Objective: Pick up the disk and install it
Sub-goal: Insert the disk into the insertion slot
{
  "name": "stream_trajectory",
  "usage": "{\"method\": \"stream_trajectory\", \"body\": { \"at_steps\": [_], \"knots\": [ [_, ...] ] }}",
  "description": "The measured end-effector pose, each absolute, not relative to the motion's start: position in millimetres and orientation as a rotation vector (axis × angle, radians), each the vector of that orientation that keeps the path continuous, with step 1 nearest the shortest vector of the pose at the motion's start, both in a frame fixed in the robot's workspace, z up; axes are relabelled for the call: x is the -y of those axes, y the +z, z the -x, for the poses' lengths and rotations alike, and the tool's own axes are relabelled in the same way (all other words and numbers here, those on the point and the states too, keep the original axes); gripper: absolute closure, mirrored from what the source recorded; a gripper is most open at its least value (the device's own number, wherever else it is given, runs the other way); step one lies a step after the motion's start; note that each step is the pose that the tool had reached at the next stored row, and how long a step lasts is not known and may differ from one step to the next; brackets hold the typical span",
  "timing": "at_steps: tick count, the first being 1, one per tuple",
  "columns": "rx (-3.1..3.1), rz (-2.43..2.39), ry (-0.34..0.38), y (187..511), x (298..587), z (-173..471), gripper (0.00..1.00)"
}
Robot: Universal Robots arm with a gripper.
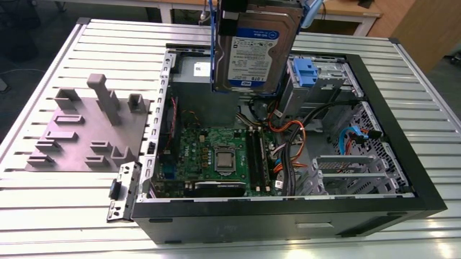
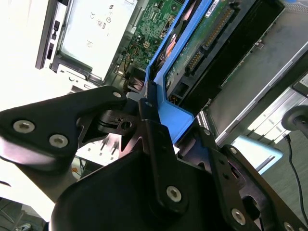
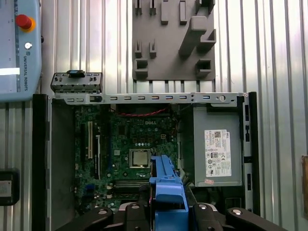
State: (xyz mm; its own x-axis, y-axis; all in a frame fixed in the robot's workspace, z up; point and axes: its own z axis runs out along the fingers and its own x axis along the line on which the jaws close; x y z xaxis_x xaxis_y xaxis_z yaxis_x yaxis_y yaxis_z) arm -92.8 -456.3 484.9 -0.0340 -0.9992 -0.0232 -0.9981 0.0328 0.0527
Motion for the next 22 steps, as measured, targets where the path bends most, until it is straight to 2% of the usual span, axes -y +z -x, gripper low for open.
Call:
{"method": "stream_trajectory", "body": {
  "at_steps": [22],
  "knots": [
    [2.243, -2.169, -0.084, 484.9, 461.4, 92.8, 0.64]
  ]
}}
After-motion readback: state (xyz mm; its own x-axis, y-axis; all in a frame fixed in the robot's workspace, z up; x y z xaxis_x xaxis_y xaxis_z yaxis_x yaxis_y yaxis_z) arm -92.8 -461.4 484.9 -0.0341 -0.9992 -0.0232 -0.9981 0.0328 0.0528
